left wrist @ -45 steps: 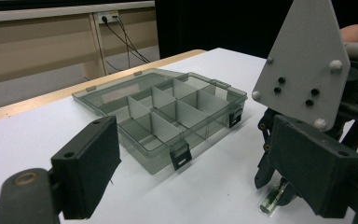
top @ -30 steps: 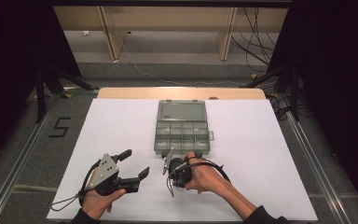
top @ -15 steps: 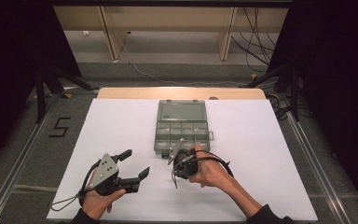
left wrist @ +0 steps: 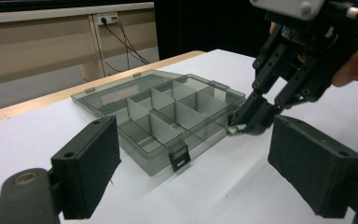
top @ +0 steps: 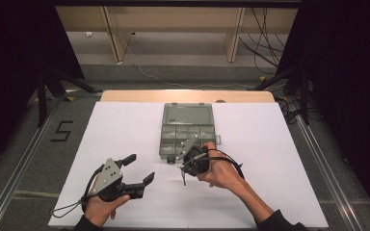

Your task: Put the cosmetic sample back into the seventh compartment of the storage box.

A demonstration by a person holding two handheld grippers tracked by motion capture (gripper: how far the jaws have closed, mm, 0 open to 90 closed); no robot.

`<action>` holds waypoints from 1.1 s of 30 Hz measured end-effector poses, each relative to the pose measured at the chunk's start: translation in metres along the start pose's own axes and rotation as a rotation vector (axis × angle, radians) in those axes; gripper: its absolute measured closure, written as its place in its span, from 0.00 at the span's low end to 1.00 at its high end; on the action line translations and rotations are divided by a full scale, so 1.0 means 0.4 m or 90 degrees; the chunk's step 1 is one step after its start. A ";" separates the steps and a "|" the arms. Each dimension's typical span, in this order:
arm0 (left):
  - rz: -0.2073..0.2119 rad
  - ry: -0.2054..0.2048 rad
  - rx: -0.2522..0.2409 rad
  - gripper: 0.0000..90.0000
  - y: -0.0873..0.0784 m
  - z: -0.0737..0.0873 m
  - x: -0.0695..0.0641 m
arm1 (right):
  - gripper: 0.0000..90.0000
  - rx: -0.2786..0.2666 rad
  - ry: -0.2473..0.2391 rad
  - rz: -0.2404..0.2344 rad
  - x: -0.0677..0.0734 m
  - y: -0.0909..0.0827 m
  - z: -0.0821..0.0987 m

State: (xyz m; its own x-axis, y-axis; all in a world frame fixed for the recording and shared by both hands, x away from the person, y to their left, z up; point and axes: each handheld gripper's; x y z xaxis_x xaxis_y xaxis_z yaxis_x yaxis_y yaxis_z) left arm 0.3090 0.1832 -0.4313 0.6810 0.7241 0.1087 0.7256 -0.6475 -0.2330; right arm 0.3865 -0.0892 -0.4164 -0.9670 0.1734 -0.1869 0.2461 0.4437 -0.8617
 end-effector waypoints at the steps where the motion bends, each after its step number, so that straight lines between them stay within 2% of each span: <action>1: 0.000 0.000 0.000 0.17 0.000 0.000 0.000 | 0.90 0.000 0.000 0.000 0.000 0.000 0.000; 4: 0.000 0.001 0.001 0.17 0.000 0.000 -0.001 | 0.90 -0.013 0.023 0.014 -0.021 -0.008 0.011; 7: 0.002 -0.001 0.001 0.17 0.001 0.000 -0.001 | 0.90 -0.025 0.033 0.020 -0.033 -0.015 0.018; 8: 0.003 -0.001 -0.006 0.17 0.003 0.001 0.001 | 0.90 -0.028 0.037 0.024 -0.036 -0.017 0.019; 14: 0.003 0.000 -0.006 0.17 0.003 0.001 0.001 | 0.90 -0.045 0.061 0.045 -0.050 -0.022 0.027; 21: 0.001 0.000 0.001 0.17 0.001 0.001 0.001 | 0.90 -0.058 0.097 0.053 -0.068 -0.027 0.036; 26: 0.001 0.000 0.002 0.17 0.001 0.000 0.001 | 0.90 -0.063 0.129 0.063 -0.083 -0.029 0.045; 28: 0.005 -0.002 -0.007 0.17 0.003 0.001 0.002 | 0.90 -0.066 0.144 0.070 -0.089 -0.026 0.049; 30: -0.003 0.004 0.000 0.17 0.001 0.001 0.004 | 0.90 -0.068 0.163 0.075 -0.097 -0.022 0.052; 33: 0.001 0.001 0.002 0.17 0.001 0.001 0.000 | 0.90 -0.071 0.182 0.082 -0.112 -0.018 0.056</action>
Point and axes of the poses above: each handheld gripper's, and its own axes: y roughly forward along the jaws, z roughly out of its underside, x roughly to its left, and after that the axes turned 8 degrees about -y, right-handed
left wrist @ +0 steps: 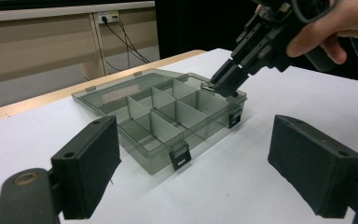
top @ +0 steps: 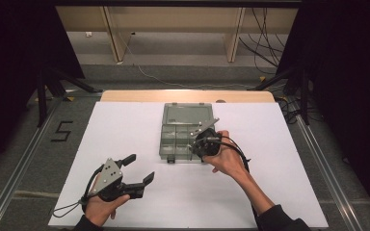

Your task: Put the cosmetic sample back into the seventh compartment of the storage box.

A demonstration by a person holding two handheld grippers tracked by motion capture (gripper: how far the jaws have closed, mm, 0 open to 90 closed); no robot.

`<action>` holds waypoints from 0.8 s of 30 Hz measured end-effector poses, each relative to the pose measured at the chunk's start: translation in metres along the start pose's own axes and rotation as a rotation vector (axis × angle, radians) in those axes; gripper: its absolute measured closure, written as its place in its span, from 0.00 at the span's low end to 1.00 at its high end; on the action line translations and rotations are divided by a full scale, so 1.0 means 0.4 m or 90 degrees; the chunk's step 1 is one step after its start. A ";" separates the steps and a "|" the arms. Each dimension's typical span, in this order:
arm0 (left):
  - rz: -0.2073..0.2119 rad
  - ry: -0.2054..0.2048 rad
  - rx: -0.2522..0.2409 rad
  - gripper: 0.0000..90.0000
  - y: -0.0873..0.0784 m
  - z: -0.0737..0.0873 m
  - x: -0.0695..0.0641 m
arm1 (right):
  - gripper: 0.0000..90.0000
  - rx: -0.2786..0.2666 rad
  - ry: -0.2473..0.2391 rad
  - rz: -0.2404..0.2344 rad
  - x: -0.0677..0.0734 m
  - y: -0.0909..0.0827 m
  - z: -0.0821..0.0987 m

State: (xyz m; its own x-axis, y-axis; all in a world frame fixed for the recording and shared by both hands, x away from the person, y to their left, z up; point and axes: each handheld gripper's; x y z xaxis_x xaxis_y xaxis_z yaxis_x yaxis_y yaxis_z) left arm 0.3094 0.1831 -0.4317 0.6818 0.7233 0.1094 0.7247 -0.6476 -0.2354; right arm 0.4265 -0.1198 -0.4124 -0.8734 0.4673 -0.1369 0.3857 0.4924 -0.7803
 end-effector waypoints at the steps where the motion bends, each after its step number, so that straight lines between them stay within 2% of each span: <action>1: 0.000 -0.001 0.000 0.17 0.000 0.000 0.000 | 0.90 -0.006 0.013 0.008 -0.003 0.004 0.000; 4: -0.001 0.001 0.000 0.17 0.000 0.000 0.001 | 0.90 -0.006 0.034 0.007 -0.013 0.009 0.000; 5: -0.001 0.001 -0.001 0.17 0.000 0.000 0.002 | 0.90 -0.011 0.040 0.019 -0.014 0.015 0.000; 7: 0.002 -0.001 -0.010 0.17 0.002 0.001 0.001 | 0.90 -0.011 0.049 0.027 -0.018 0.023 0.000; 9: -0.001 -0.001 -0.001 0.17 -0.002 -0.001 0.000 | 0.90 0.000 0.061 0.018 -0.021 0.025 0.000; 16: 0.002 -0.002 -0.009 0.17 0.002 0.001 0.001 | 0.90 0.004 0.075 0.026 -0.027 0.038 0.004; 18: -0.003 0.000 0.000 0.17 -0.001 0.000 0.000 | 0.90 0.007 0.068 0.028 -0.029 0.040 0.005; 20: 0.005 -0.003 -0.009 0.18 0.002 0.001 0.000 | 0.90 0.009 0.071 0.026 -0.031 0.043 0.006; 21: 0.001 -0.001 -0.002 0.17 -0.001 -0.001 0.000 | 0.90 0.011 0.071 0.028 -0.032 0.044 0.006; 24: 0.001 -0.001 -0.009 0.17 0.001 0.001 0.002 | 0.90 0.009 0.067 0.032 -0.034 0.051 0.010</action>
Point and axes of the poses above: each handheld gripper's, and its own axes: y roughly forward along the jaws, z roughly out of its underside, x roughly to its left, and after that the axes turned 8 degrees about -y, right-handed
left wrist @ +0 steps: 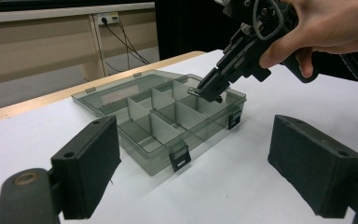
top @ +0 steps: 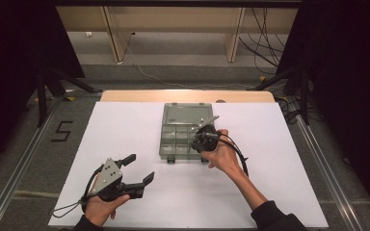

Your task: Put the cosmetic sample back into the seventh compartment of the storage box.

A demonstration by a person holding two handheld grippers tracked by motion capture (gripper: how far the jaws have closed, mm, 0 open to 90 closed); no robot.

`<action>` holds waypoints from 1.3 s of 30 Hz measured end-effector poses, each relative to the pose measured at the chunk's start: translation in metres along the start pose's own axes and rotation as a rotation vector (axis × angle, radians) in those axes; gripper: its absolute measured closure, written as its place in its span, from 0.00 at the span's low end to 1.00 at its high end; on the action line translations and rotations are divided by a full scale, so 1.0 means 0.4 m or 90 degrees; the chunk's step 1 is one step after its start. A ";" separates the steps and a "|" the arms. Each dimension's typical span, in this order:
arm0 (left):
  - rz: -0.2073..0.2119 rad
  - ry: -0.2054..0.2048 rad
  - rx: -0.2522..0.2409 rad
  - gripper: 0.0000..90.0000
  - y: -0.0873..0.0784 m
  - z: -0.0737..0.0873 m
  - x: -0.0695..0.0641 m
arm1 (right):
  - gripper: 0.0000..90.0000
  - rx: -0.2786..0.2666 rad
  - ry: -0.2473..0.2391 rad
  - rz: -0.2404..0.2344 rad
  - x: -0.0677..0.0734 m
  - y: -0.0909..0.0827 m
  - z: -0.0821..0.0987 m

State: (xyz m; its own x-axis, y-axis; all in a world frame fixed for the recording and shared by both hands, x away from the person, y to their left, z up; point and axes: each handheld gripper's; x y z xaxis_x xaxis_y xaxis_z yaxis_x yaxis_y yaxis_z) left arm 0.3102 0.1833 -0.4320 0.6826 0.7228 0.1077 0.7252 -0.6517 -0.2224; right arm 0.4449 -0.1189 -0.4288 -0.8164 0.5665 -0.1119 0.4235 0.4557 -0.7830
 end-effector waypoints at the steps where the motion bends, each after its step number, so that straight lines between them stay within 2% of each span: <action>1: 0.000 0.000 0.002 0.17 -0.001 0.000 0.000 | 0.90 0.002 0.004 -0.001 0.000 0.001 0.000; 4: -0.002 0.000 0.007 0.17 -0.003 -0.002 -0.001 | 0.89 0.005 0.000 -0.003 -0.002 0.007 0.005; 6: -0.001 0.000 0.007 0.18 -0.003 -0.001 -0.002 | 0.87 0.010 0.001 0.006 -0.005 0.011 0.008; 8: 0.000 0.000 0.006 0.17 -0.002 -0.002 -0.001 | 0.78 0.007 0.002 0.021 -0.007 0.011 0.009; 11: 0.000 0.000 0.003 0.17 0.000 0.000 -0.001 | 0.75 -0.010 0.002 0.024 -0.010 0.005 0.009; 14: -0.002 0.000 0.007 0.17 -0.003 -0.002 -0.001 | 0.66 -0.022 -0.007 0.017 -0.005 -0.009 0.006; 15: -0.002 0.000 0.006 0.17 -0.003 -0.002 -0.001 | 0.64 -0.035 -0.017 0.024 -0.004 -0.010 0.007; 18: -0.001 0.000 0.007 0.17 -0.003 -0.001 -0.001 | 0.57 -0.046 -0.019 0.007 0.001 -0.026 0.004; 19: -0.003 0.000 0.007 0.17 -0.003 -0.001 -0.001 | 0.55 -0.067 -0.018 -0.003 0.004 -0.028 0.004; 20: 0.000 0.000 0.000 0.17 0.000 0.000 -0.001 | 0.55 -0.076 -0.014 -0.031 0.006 -0.036 0.002; 22: 0.002 -0.001 0.001 0.17 0.000 0.000 -0.002 | 0.50 -0.106 -0.016 -0.035 0.011 -0.042 0.000; 24: 0.003 -0.001 0.000 0.17 0.000 0.000 -0.001 | 0.47 -0.111 -0.027 -0.047 0.018 -0.054 -0.006; 26: -0.002 0.001 0.000 0.17 0.000 0.000 0.000 | 0.44 -0.135 -0.028 -0.045 0.028 -0.056 -0.008; 29: 0.003 -0.002 0.001 0.17 0.000 0.000 -0.001 | 0.41 -0.148 -0.033 -0.055 0.035 -0.068 -0.012; 31: -0.003 0.001 0.008 0.17 -0.002 -0.001 -0.001 | 0.40 -0.157 -0.031 -0.061 0.035 -0.075 -0.012; 34: 0.003 -0.002 0.000 0.17 0.001 0.001 -0.001 | 0.39 -0.167 -0.030 -0.056 0.038 -0.083 -0.010; 36: -0.004 0.002 0.009 0.17 -0.002 -0.001 -0.001 | 0.39 -0.171 -0.036 -0.058 0.037 -0.086 -0.009; 39: 0.001 0.000 0.008 0.17 -0.001 -0.001 -0.001 | 0.38 -0.182 -0.034 -0.057 0.038 -0.091 -0.008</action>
Point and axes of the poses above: each handheld gripper's, and its own axes: y roughly forward along the jaws, z roughly out of its underside, x roughly to its left, and after that the axes turned 8 degrees about -y, right-handed
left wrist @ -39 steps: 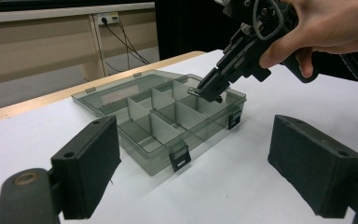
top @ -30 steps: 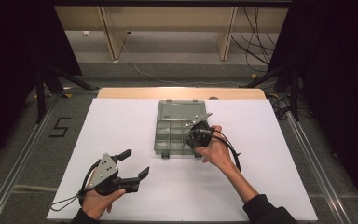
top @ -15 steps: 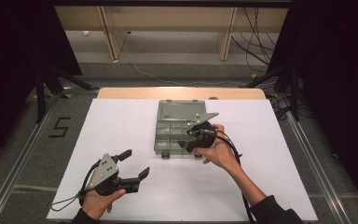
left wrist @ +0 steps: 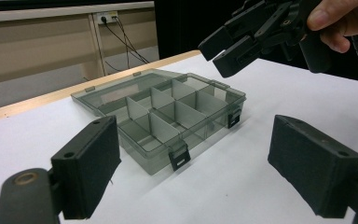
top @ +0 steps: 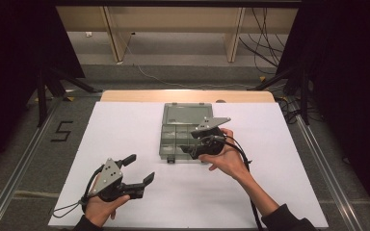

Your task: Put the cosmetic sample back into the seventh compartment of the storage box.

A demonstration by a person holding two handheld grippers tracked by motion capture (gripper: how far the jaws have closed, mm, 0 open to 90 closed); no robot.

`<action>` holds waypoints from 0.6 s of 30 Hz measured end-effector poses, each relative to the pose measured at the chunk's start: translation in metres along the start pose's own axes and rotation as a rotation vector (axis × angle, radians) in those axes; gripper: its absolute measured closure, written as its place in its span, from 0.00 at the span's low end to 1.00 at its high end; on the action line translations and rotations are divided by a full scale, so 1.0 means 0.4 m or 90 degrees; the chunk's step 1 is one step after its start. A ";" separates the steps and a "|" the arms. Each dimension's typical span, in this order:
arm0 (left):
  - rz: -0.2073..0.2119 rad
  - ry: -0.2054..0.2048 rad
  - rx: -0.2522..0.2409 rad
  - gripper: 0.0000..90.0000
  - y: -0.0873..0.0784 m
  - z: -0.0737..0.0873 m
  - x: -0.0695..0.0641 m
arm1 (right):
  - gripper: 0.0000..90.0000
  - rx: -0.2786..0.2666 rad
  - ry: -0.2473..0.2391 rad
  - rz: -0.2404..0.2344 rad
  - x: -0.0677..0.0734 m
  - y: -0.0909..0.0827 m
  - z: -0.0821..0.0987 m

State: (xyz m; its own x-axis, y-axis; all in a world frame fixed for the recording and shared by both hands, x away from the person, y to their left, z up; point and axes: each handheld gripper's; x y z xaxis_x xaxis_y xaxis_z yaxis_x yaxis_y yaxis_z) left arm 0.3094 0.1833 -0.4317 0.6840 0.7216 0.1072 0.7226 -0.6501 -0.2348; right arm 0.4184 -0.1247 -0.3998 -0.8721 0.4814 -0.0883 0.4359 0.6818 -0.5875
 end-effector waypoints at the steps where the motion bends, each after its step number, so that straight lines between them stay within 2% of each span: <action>1: -0.001 0.000 0.000 0.17 0.000 0.000 0.000 | 0.37 -0.002 -0.001 0.002 0.001 -0.002 -0.001; 7: -0.003 0.001 0.000 0.17 0.000 0.000 0.000 | 0.33 -0.015 0.002 0.007 0.005 -0.007 0.000; 18: -0.005 0.004 0.004 0.18 -0.001 0.000 0.002 | 0.32 -0.029 -0.005 0.012 0.013 -0.023 -0.001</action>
State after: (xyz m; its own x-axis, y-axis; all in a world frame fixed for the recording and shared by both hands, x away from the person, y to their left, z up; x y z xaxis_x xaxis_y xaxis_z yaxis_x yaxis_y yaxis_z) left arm 0.3096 0.1839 -0.4316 0.6788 0.7253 0.1145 0.7275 -0.6430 -0.2394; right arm 0.4099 -0.1284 -0.3946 -0.8653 0.4901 -0.1054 0.4616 0.6969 -0.5489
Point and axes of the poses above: each handheld gripper's, and its own axes: y roughly forward along the jaws, z roughly out of its underside, x roughly to its left, and after that the axes turned 8 degrees about -y, right-handed
